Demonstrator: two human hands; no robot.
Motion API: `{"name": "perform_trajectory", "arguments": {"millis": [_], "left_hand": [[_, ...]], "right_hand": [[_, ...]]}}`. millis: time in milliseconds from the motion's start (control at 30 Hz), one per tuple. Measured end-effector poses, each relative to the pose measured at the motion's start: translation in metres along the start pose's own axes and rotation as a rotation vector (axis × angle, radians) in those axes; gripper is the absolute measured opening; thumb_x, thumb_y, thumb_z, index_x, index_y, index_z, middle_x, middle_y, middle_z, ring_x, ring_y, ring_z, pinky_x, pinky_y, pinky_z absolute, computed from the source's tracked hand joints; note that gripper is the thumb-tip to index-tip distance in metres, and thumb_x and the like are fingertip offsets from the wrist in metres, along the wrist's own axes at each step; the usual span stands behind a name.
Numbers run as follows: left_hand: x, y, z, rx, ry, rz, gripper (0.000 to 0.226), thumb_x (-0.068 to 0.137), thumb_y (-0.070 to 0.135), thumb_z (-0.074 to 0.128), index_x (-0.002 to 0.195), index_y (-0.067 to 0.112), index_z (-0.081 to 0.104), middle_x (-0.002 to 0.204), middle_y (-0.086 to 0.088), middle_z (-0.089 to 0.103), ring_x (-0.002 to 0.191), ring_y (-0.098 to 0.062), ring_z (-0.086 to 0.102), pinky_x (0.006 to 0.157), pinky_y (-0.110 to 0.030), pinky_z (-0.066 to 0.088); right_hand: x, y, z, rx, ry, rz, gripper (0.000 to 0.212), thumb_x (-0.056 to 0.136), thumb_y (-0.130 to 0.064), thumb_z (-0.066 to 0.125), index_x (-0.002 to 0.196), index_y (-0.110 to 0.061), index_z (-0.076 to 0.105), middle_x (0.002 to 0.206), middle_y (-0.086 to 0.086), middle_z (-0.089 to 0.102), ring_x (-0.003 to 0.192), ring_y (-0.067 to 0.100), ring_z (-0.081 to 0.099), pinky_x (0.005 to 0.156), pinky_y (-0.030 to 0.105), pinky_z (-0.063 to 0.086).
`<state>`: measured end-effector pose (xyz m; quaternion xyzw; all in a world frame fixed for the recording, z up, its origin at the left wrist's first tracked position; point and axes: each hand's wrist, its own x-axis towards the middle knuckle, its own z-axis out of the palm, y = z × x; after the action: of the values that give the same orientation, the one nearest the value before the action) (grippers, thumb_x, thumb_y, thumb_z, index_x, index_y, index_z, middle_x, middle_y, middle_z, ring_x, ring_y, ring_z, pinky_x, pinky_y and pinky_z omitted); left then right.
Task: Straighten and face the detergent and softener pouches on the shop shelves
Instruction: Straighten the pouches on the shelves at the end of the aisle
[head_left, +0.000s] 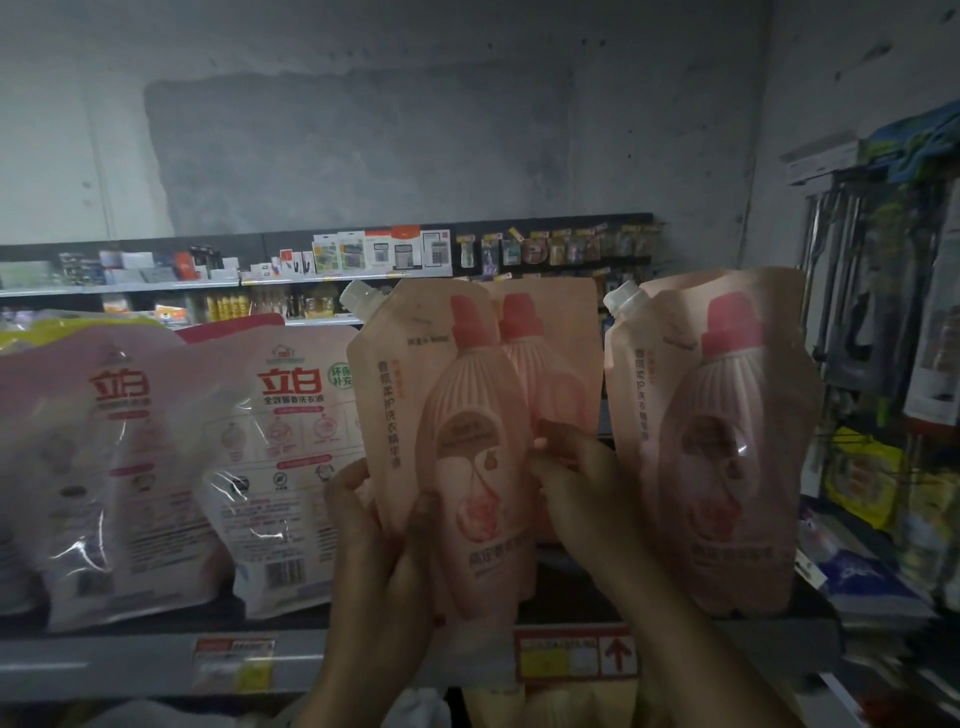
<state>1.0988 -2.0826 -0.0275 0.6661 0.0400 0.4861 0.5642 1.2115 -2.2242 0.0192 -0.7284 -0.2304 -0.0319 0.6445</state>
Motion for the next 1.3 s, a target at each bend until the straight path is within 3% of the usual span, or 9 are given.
{"name": "perform_trajectory", "arguments": {"millis": [67, 267, 433, 600, 700, 833, 967, 1167, 1300], "left_hand": [[0.003, 0.001, -0.005, -0.027, -0.017, -0.013, 0.033, 0.103, 0.006, 0.062, 0.119, 0.03, 0.047, 0.113, -0.009, 0.077, 0.103, -0.017, 0.077, 0.074, -0.021, 0.061], [0.004, -0.002, -0.013, -0.153, -0.078, -0.028, 0.024, 0.104, 0.028, 0.064, 0.126, 0.028, 0.055, 0.121, -0.012, 0.076, 0.111, -0.031, 0.075, 0.083, -0.049, 0.063], [-0.002, 0.004, -0.017, 0.038, -0.001, 0.037, 0.033, 0.091, 0.055, 0.063, 0.118, 0.036, 0.069, 0.105, -0.003, 0.078, 0.093, -0.02, 0.077, 0.072, -0.04, 0.061], [0.002, 0.009, -0.028, 0.175, 0.089, 0.056, 0.024, 0.094, 0.06, 0.071, 0.099, 0.037, 0.077, 0.095, -0.008, 0.069, 0.079, -0.032, 0.07, 0.066, -0.046, 0.06], [0.006, 0.011, -0.031, 0.111, 0.052, -0.009, 0.022, 0.092, 0.052, 0.074, 0.097, 0.033, 0.081, 0.099, -0.008, 0.073, 0.088, -0.029, 0.075, 0.066, -0.058, 0.064], [0.013, 0.015, -0.034, 0.126, 0.047, 0.014, 0.017, 0.099, 0.028, 0.071, 0.097, 0.039, 0.083, 0.104, 0.005, 0.076, 0.091, -0.007, 0.075, 0.075, -0.031, 0.063], [0.017, 0.013, -0.03, 0.119, 0.067, 0.003, 0.021, 0.101, 0.022, 0.07, 0.091, 0.035, 0.083, 0.093, 0.0, 0.07, 0.069, -0.016, 0.066, 0.058, -0.036, 0.053], [0.028, 0.01, -0.014, 0.078, 0.063, 0.017, 0.026, 0.103, 0.017, 0.068, 0.079, 0.02, 0.078, 0.085, -0.026, 0.059, 0.053, -0.025, 0.06, 0.043, -0.03, 0.049], [0.028, 0.006, -0.005, 0.069, 0.031, 0.018, 0.024, 0.104, 0.014, 0.066, 0.083, 0.018, 0.077, 0.087, -0.013, 0.06, 0.056, -0.012, 0.06, 0.047, -0.025, 0.05]], "right_hand": [[0.002, 0.002, 0.001, 0.075, -0.013, 0.026, 0.021, 0.095, -0.029, 0.07, 0.102, -0.049, 0.074, 0.104, -0.017, 0.076, 0.104, 0.01, 0.069, 0.101, 0.047, 0.057], [0.005, 0.006, -0.001, 0.257, -0.177, 0.18, 0.044, 0.099, -0.029, 0.069, 0.142, -0.031, 0.062, 0.129, -0.003, 0.07, 0.111, 0.019, 0.069, 0.065, 0.025, 0.059], [0.018, 0.009, -0.001, 0.224, -0.259, 0.141, 0.031, 0.093, -0.025, 0.068, 0.122, -0.033, 0.078, 0.117, -0.005, 0.079, 0.116, 0.024, 0.071, 0.099, 0.046, 0.059], [0.026, 0.016, -0.007, 0.286, -0.328, 0.138, 0.052, 0.075, -0.03, 0.077, 0.128, -0.026, 0.076, 0.122, 0.0, 0.079, 0.121, 0.03, 0.07, 0.111, 0.055, 0.051], [0.027, 0.019, -0.007, 0.33, -0.294, 0.15, 0.042, 0.086, -0.017, 0.078, 0.128, -0.023, 0.076, 0.12, 0.002, 0.079, 0.119, 0.029, 0.071, 0.11, 0.056, 0.052], [0.025, 0.019, -0.003, 0.333, -0.254, 0.153, 0.05, 0.08, -0.022, 0.086, 0.128, -0.022, 0.074, 0.119, 0.001, 0.08, 0.115, 0.028, 0.073, 0.108, 0.056, 0.054], [0.019, 0.018, -0.003, 0.338, -0.191, 0.128, 0.037, 0.087, -0.01, 0.083, 0.122, -0.017, 0.072, 0.112, 0.004, 0.08, 0.111, 0.03, 0.074, 0.098, 0.049, 0.06], [0.015, 0.014, 0.001, 0.113, 0.18, -0.175, 0.036, 0.073, -0.043, 0.08, 0.078, -0.02, 0.053, 0.08, 0.015, 0.061, 0.078, 0.046, 0.064, 0.062, 0.058, 0.054], [0.007, 0.013, 0.001, 0.066, 0.255, -0.228, 0.03, 0.087, -0.019, 0.084, 0.083, -0.013, 0.055, 0.08, 0.017, 0.061, 0.07, 0.032, 0.061, 0.064, 0.052, 0.056]]}}
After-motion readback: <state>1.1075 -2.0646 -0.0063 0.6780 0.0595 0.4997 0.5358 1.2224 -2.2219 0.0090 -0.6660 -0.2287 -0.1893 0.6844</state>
